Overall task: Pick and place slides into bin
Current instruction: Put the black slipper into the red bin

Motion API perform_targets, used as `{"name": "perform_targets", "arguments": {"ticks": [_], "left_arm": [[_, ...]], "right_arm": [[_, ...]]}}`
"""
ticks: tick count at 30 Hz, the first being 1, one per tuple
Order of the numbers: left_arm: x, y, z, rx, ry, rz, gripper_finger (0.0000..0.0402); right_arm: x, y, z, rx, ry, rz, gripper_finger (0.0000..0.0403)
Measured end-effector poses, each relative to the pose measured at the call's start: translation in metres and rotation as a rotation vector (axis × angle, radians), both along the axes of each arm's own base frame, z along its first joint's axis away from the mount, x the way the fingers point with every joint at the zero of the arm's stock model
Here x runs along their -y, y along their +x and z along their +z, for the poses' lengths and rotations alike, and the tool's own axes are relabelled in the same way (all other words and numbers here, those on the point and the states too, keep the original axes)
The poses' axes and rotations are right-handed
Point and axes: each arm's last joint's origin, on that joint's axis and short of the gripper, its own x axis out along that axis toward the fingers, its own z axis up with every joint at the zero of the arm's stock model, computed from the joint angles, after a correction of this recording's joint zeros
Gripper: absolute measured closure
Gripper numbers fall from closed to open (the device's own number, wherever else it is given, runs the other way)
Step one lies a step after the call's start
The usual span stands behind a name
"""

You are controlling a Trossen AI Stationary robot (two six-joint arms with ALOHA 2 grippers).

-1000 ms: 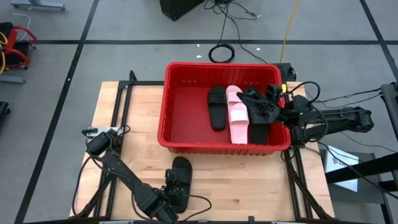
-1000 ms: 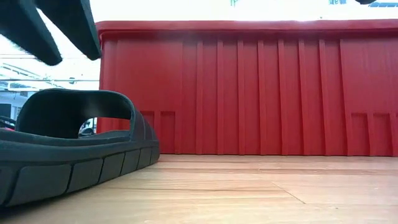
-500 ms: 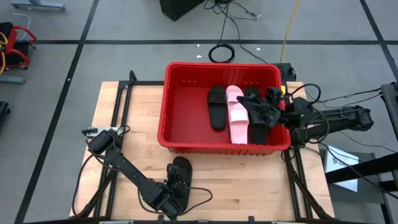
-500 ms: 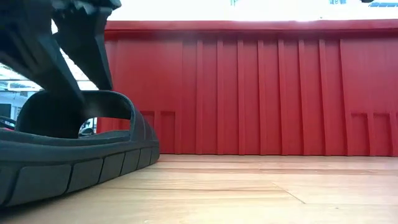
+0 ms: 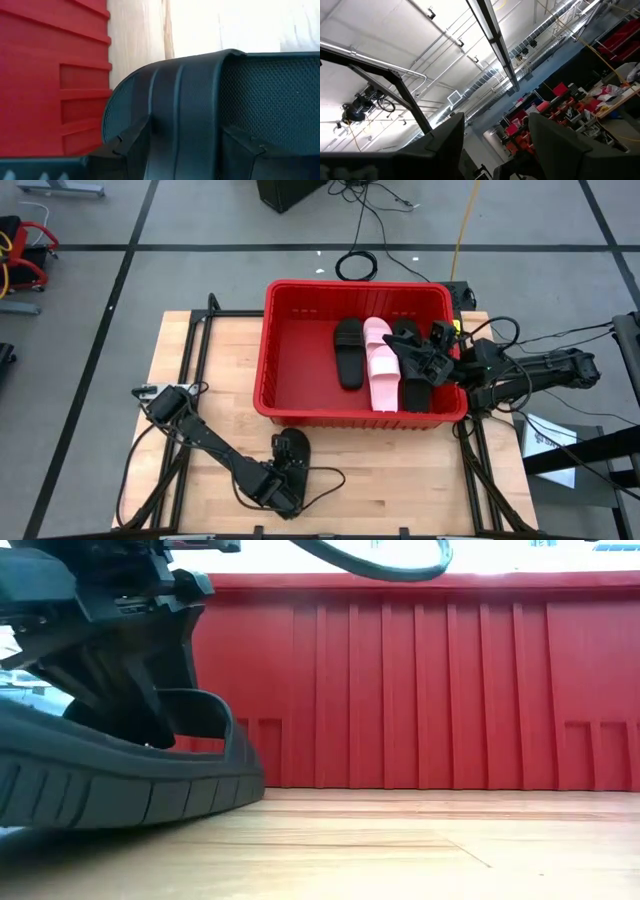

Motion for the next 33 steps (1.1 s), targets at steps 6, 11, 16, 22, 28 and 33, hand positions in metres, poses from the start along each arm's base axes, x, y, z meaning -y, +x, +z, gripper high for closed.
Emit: {"name": "perform_targets", "arguments": {"ticks": [6,11,16,22,28,33], "left_arm": [[-0.013,0.009,0.000,0.011,0.015,0.041,0.0207],[-0.020,0.013,0.000,0.011,0.016,0.061,0.0253],[-0.023,0.014,0.000,-0.006,0.026,0.044,0.0328],[-0.020,0.013,-0.001,-0.023,0.011,0.031,0.0395],[-0.011,0.006,0.005,-0.025,-0.026,0.003,0.0391],[-0.002,-0.004,0.021,-0.002,-0.090,-0.019,0.0395]], "right_arm": [[-0.006,0.000,0.000,-0.008,-0.011,-0.035,0.0190],[-0.010,-0.001,0.000,-0.011,-0.011,-0.038,0.0190],[-0.012,-0.001,0.000,-0.012,-0.011,-0.039,0.0190],[-0.011,-0.001,0.000,-0.015,-0.007,-0.064,0.0190],[-0.010,-0.001,-0.001,-0.023,0.001,-0.117,0.0190],[-0.009,-0.001,-0.001,-0.025,0.004,-0.125,0.0190]]}}
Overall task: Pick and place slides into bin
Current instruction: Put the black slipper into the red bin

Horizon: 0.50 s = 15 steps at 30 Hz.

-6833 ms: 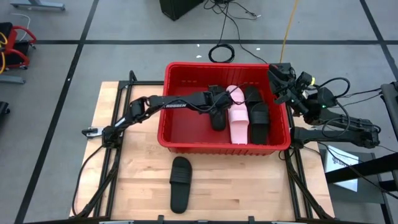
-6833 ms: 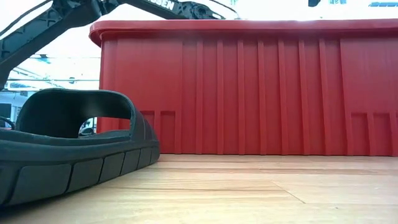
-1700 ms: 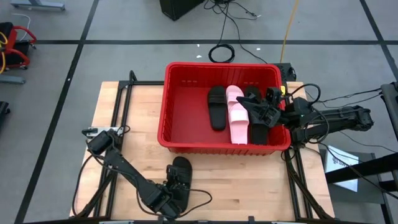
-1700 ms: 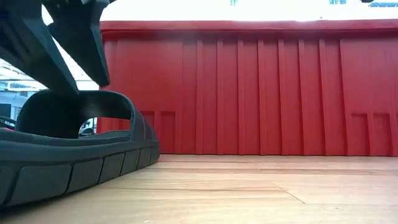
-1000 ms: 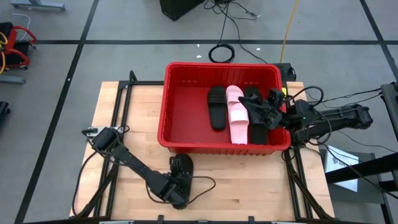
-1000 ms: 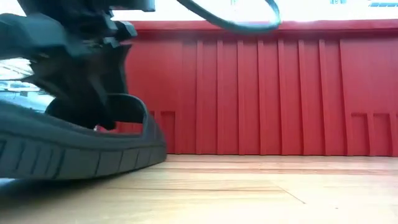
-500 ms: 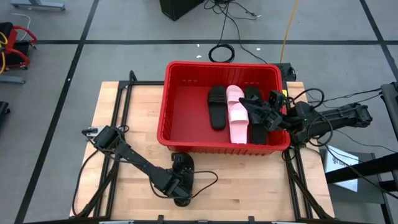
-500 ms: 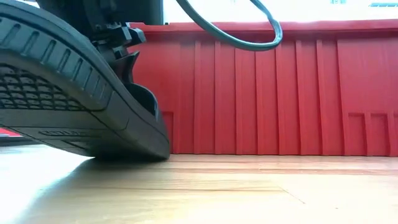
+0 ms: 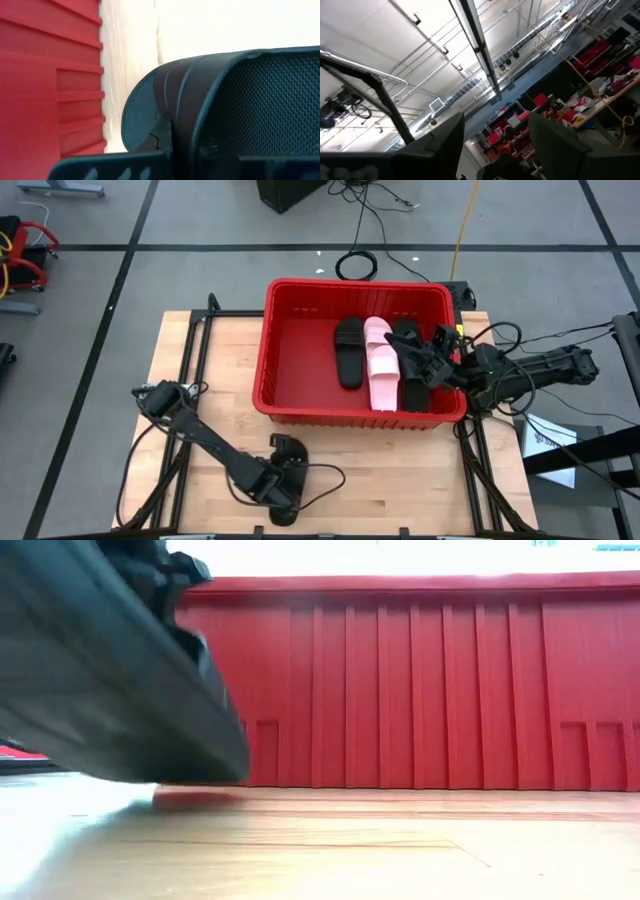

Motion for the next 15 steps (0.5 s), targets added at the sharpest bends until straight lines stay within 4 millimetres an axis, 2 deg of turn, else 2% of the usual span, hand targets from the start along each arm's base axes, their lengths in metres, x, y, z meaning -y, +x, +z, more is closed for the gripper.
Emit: {"name": "perform_targets", "arguments": {"ticks": [5,15], "left_arm": [[0.006,-0.013,0.027,0.068,-0.053,-0.018,0.0396],[0.009,-0.044,0.100,0.297,-0.236,-0.078,0.0399]], "right_arm": [[0.001,0.000,-0.001,-0.009,0.006,-0.016,0.0190],[0.002,0.002,-0.003,-0.032,0.012,-0.075,0.0190]]}}
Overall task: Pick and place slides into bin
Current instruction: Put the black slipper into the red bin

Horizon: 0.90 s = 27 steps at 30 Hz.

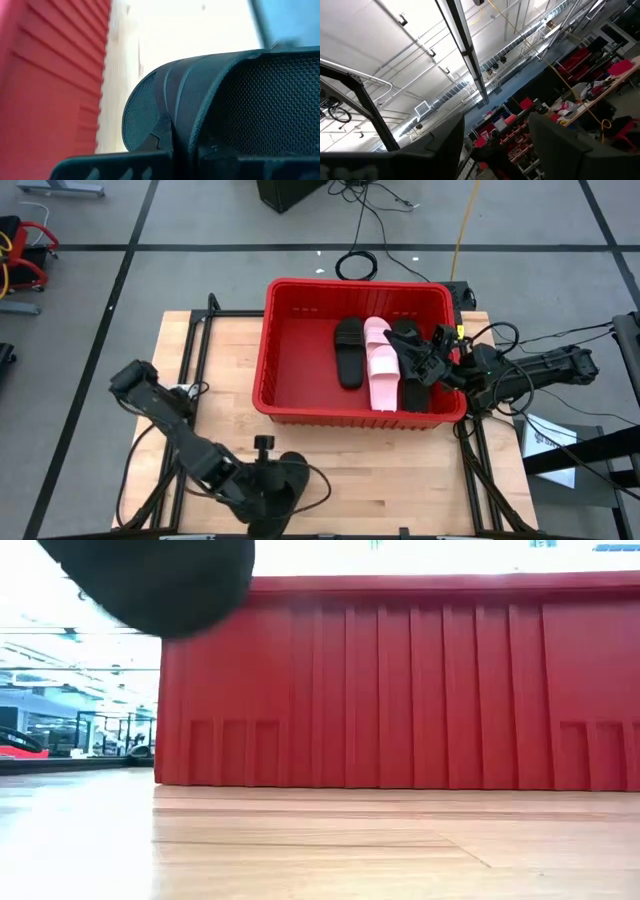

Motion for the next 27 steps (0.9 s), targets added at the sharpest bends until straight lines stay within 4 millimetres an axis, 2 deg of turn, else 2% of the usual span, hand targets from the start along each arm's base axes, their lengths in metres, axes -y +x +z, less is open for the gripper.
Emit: {"name": "perform_targets", "arguments": {"ticks": [8,18,21,27], "left_arm": [[-0.005,-0.010,0.052,0.257,-0.170,-0.028,0.0398],[-0.012,-0.015,0.086,0.459,-0.203,-0.059,0.0396],[-0.021,-0.014,0.094,0.505,-0.175,-0.040,0.0399],[-0.051,-0.009,0.113,0.579,-0.177,0.062,0.0398]], "right_arm": [[0.001,0.000,0.000,-0.005,-0.005,-0.033,0.0190],[0.002,-0.010,0.013,0.138,-0.057,-0.085,0.0190],[0.002,-0.014,0.017,0.186,-0.084,-0.116,0.0190],[0.005,-0.023,0.023,0.246,-0.107,-0.156,0.0190]]}}
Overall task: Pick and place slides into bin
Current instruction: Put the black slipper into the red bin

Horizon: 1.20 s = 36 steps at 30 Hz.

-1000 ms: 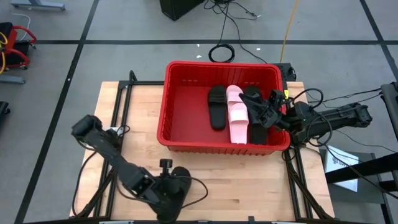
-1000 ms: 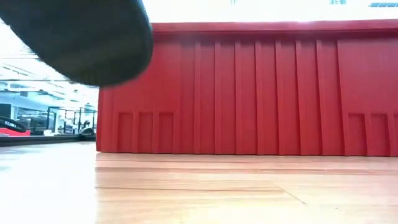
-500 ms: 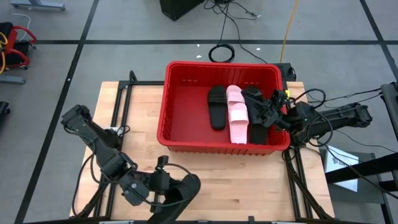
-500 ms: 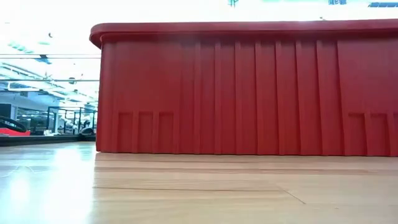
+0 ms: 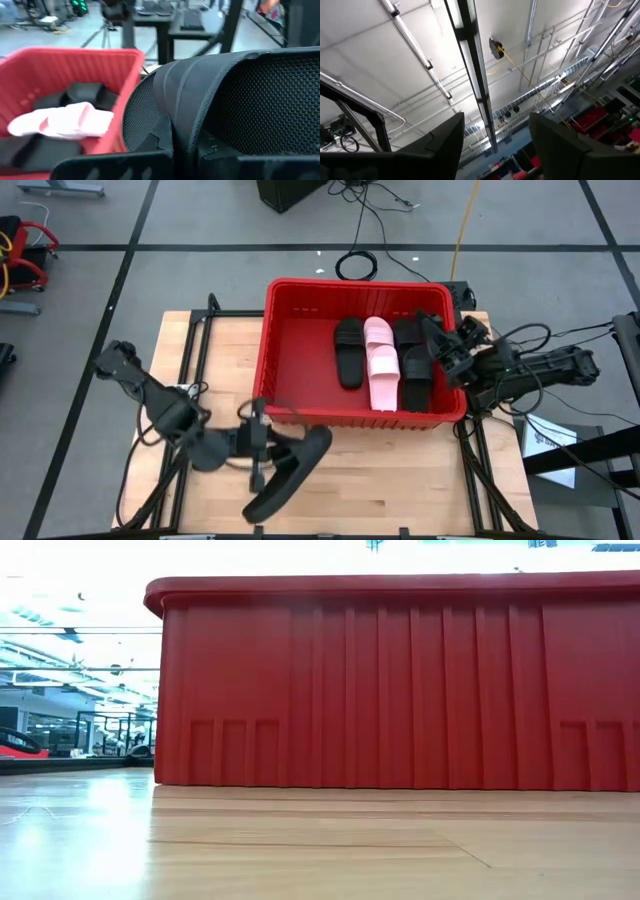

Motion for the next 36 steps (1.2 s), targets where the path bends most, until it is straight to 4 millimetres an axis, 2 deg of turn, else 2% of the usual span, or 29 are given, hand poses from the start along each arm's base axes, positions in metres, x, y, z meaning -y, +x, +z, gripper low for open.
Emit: {"name": "perform_targets", "arguments": {"ticks": [10,13,16,23,27,30,36], "left_arm": [[-0.053,0.015,0.045,0.095,0.115,0.119,0.0399],[-0.074,0.023,0.046,0.090,0.131,0.157,0.0397],[-0.095,0.031,0.045,0.075,0.131,0.194,0.0397],[-0.135,0.040,0.045,0.050,0.166,0.226,0.0396],[-0.155,0.041,0.046,0.040,0.197,0.284,0.0399],[-0.166,0.039,0.053,0.024,0.209,0.315,0.0398],[-0.181,0.051,0.066,-0.035,0.302,0.336,0.0398]], "right_arm": [[0.017,-0.032,0.016,0.078,-0.097,-0.031,0.0190],[0.020,-0.042,0.019,0.050,-0.098,-0.056,0.0190],[0.022,-0.050,0.030,-0.022,-0.120,-0.075,0.0190],[0.025,-0.071,0.077,-0.249,-0.208,-0.164,0.0190],[0.026,-0.082,0.096,-0.322,-0.235,-0.208,0.0190],[0.026,-0.087,0.105,-0.343,-0.256,-0.229,0.0190],[0.026,-0.090,0.108,-0.354,-0.257,-0.253,0.0190]]}}
